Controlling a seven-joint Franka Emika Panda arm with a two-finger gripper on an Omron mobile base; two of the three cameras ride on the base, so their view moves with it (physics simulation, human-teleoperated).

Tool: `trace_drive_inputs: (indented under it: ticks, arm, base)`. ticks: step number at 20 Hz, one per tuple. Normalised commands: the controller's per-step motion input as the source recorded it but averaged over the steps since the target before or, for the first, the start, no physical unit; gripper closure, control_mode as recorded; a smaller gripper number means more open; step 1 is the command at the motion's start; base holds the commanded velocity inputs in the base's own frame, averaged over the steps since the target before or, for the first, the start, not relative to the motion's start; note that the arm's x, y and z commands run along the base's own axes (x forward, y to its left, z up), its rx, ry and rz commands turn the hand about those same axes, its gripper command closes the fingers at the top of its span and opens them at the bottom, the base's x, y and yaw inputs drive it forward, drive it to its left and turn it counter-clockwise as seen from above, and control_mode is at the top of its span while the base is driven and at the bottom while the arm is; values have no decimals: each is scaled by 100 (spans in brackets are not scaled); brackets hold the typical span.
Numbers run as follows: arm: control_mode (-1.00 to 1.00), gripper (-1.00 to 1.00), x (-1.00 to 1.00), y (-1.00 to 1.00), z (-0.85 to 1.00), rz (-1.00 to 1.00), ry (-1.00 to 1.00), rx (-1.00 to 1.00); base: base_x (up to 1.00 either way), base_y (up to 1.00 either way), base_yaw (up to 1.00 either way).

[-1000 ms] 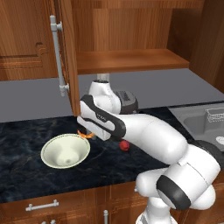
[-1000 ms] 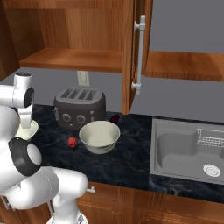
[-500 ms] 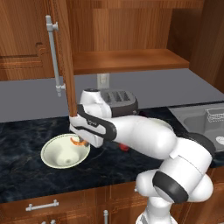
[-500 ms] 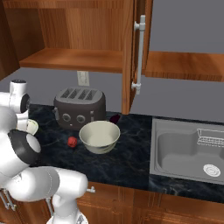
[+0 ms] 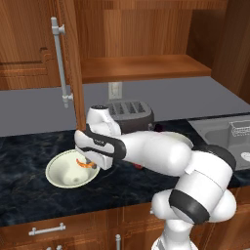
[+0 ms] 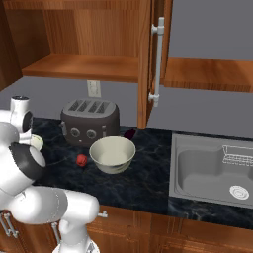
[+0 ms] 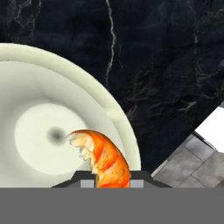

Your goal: Pick both bowls and place them on the counter. Then place the bell pepper in one bowl and place the shrimp in the other bowl.

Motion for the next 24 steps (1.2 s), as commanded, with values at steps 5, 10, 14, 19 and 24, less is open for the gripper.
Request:
trace_drive_inputs:
  ticks: [5,10,14,19,24]
  arm:
    - [-100,100,0,24,-15,0,0,0]
    - [-100,100,0,24,-11,0,0,0]
    - [-100,100,0,21,-10,0,0,0]
    - [-100,100,0,6,-17,0,1,0]
    - [-100,100,0,0,-23,0,2,0]
  base:
    - [0,0,0]
    - [0,0,0]
    - [0,0,0]
    - [0,0,0]
    - [0,0,0]
